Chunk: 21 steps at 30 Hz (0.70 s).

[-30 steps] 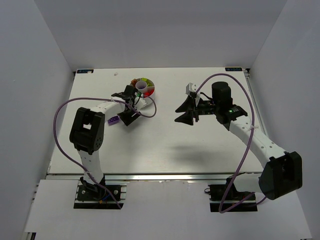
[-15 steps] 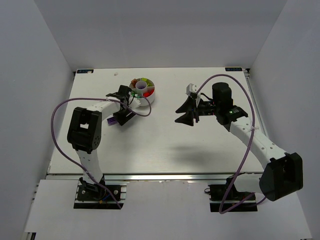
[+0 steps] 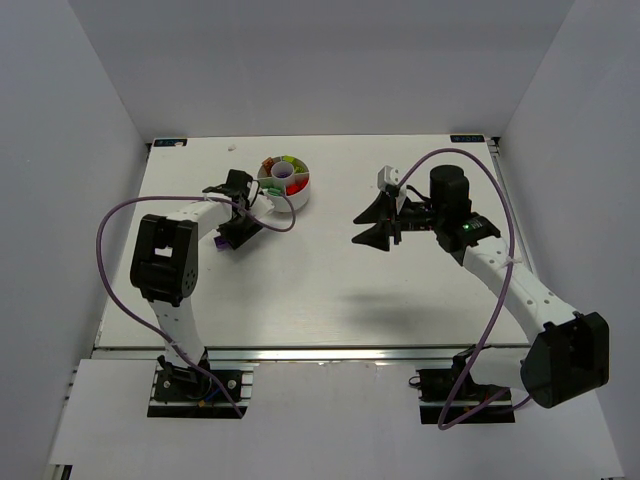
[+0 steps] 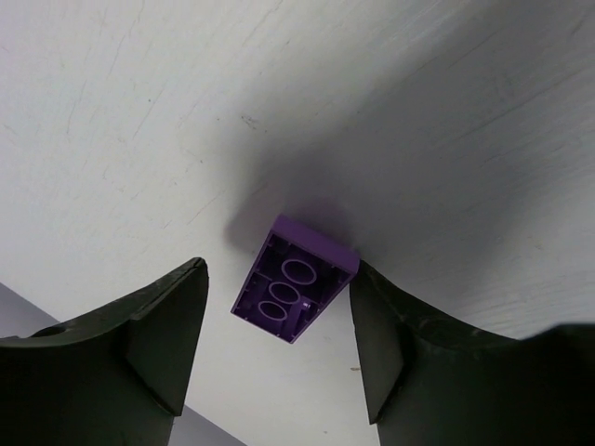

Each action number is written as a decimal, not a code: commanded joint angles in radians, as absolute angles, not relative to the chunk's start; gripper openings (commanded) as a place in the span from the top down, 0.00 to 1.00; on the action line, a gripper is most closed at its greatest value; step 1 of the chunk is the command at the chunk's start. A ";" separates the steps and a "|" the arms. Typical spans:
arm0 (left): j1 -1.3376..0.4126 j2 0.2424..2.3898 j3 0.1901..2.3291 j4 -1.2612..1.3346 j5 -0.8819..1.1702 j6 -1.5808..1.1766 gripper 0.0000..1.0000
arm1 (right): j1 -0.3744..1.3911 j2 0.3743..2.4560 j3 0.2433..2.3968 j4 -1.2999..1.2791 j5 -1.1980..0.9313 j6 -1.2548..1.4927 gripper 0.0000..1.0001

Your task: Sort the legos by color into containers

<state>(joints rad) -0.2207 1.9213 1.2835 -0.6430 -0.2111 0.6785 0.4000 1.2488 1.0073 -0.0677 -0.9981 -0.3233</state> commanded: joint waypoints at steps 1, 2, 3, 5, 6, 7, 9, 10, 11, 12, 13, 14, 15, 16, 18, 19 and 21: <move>-0.224 1.902 1.273 -0.629 -0.126 0.686 0.29 | 0.393 1.221 0.997 -0.029 -1.019 -0.316 0.45; -0.224 1.905 1.278 -0.633 -0.117 0.684 0.30 | 0.393 1.221 0.997 -0.028 -1.017 -0.316 0.45; -0.224 1.907 1.281 -0.640 -0.095 0.683 0.31 | 0.391 1.223 0.997 -0.028 -1.019 -0.316 0.45; -0.224 1.911 1.289 -0.641 -0.077 0.681 0.35 | 0.391 1.221 0.997 -0.026 -1.017 -0.314 0.45; -0.224 1.913 1.289 -0.643 -0.063 0.680 0.36 | 0.391 1.221 0.997 -0.028 -1.017 -0.314 0.45; -0.224 1.914 1.290 -0.641 -0.058 0.678 0.37 | 0.391 1.221 0.997 -0.028 -1.017 -0.316 0.45; -0.224 1.919 1.289 -0.641 -0.055 0.673 0.42 | 0.390 1.220 0.996 -0.026 -1.017 -0.313 0.45; -0.224 1.922 1.290 -0.641 -0.054 0.672 0.44 | 0.390 1.218 0.996 -0.025 -1.019 -0.313 0.45; -0.224 1.927 1.290 -0.641 -0.052 0.667 0.51 | 0.390 1.218 0.996 -0.025 -1.019 -0.313 0.45; -0.224 1.928 1.289 -0.640 -0.049 0.666 0.55 | 0.388 1.219 0.996 -0.025 -1.020 -0.313 0.45; -0.221 1.927 1.289 -0.638 -0.052 0.663 0.58 | 0.388 1.218 0.996 -0.023 -1.019 -0.313 0.45; -0.219 1.925 1.287 -0.635 -0.054 0.660 0.62 | 0.390 1.219 0.996 -0.025 -1.020 -0.313 0.45; -0.218 1.919 1.287 -0.627 -0.055 0.654 0.70 | 0.388 1.218 0.996 -0.025 -1.022 -0.311 0.45; -0.215 1.910 1.287 -0.623 -0.057 0.649 0.74 | 0.390 1.216 0.996 -0.025 -1.022 -0.310 0.45; -0.210 1.881 1.298 -0.617 -0.040 0.623 0.88 | 0.387 1.213 0.991 -0.015 -1.012 -0.299 0.46; -0.204 1.869 1.305 -0.617 -0.029 0.612 0.91 | 0.388 1.209 0.986 -0.011 -1.009 -0.292 0.46; -0.199 1.836 1.334 -0.614 0.041 0.560 1.00 | 0.388 1.206 0.982 0.018 -0.996 -0.272 0.48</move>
